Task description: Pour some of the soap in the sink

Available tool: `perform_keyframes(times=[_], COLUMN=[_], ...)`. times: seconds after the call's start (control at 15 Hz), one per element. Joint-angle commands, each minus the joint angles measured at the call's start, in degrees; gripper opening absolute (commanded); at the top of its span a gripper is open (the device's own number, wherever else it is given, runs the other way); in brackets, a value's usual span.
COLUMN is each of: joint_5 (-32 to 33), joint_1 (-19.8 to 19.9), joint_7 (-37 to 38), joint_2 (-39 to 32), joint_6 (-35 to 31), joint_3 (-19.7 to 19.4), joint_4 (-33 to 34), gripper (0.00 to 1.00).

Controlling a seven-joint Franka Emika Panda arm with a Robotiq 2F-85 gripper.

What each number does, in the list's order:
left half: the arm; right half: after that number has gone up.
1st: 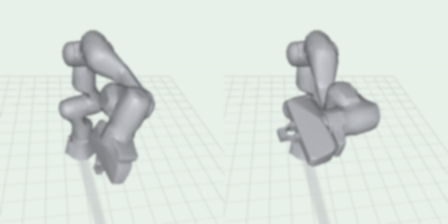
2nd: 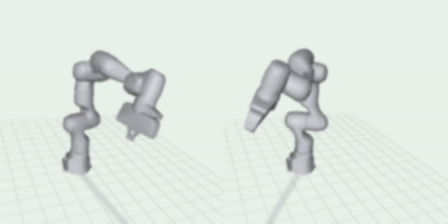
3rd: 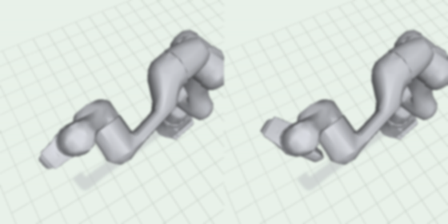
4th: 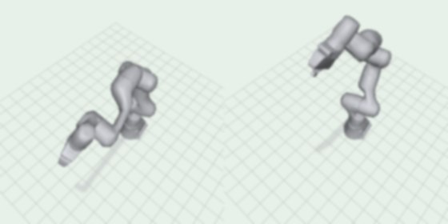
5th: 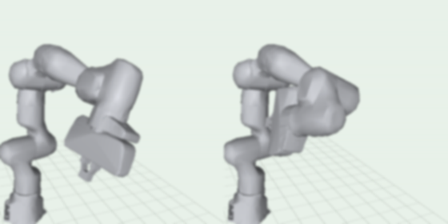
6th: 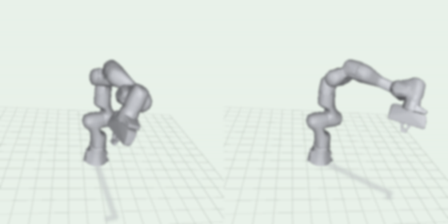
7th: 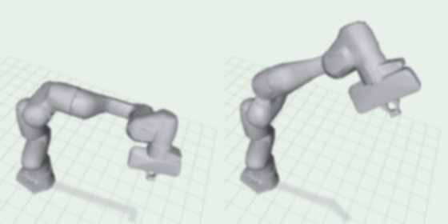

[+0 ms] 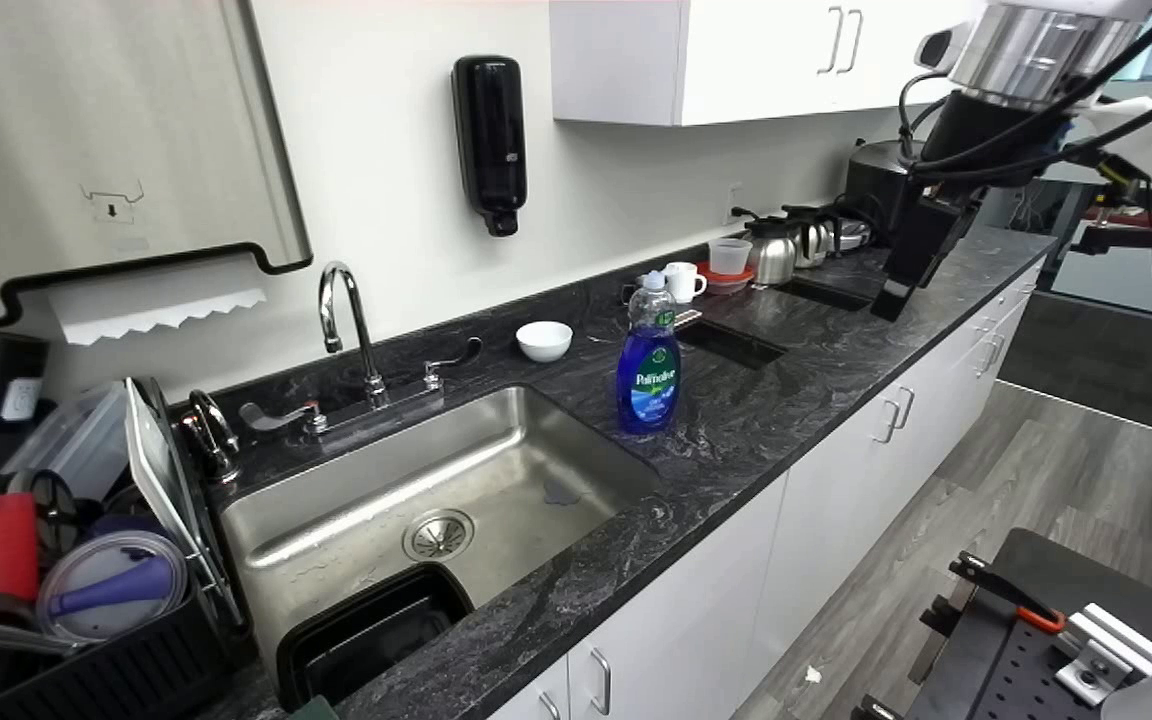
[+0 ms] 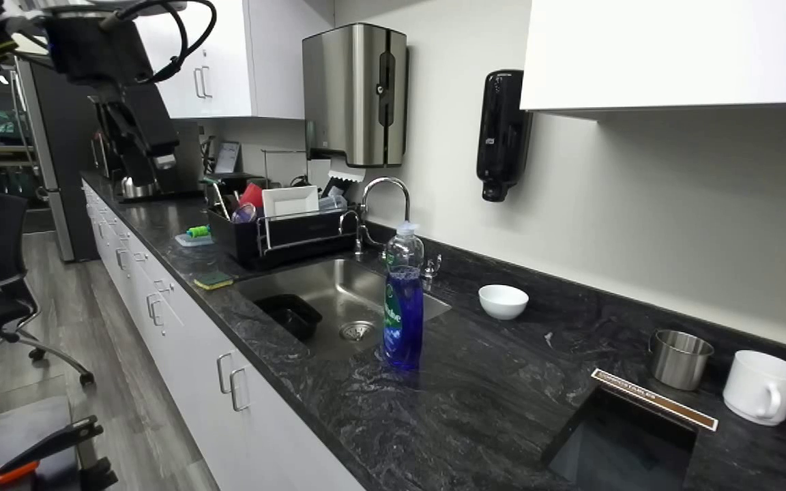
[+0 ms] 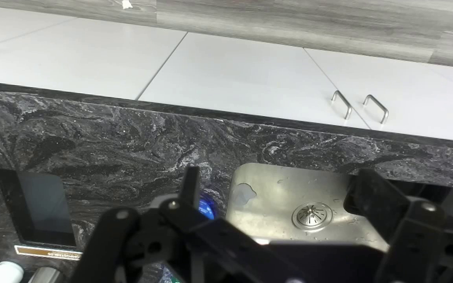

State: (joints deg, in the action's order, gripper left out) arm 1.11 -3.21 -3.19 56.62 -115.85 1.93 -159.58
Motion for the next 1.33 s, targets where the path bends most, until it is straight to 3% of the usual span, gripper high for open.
perform_keyframes(times=[0.0,0.33,0.47,0.53,1.27], joint_5=[-0.5,-0.3,0.7,0.1,0.0], joint_1=[-1.1,-0.8,0.3,-0.2,-0.4], joint_7=[-2.7,-3.1,-1.1,0.1,-2.1], joint_2=[-2.6,-3.9,-3.4,0.0,-2.7], joint_6=[-1.7,-2.8,-2.9,0.2,-1.1], joint_3=[-2.2,-2.7,-1.3,-0.1,-1.8], joint_4=[0.2,0.1,0.1,0.2,0.2], gripper=[1.0,1.0,1.0,1.0,1.0])
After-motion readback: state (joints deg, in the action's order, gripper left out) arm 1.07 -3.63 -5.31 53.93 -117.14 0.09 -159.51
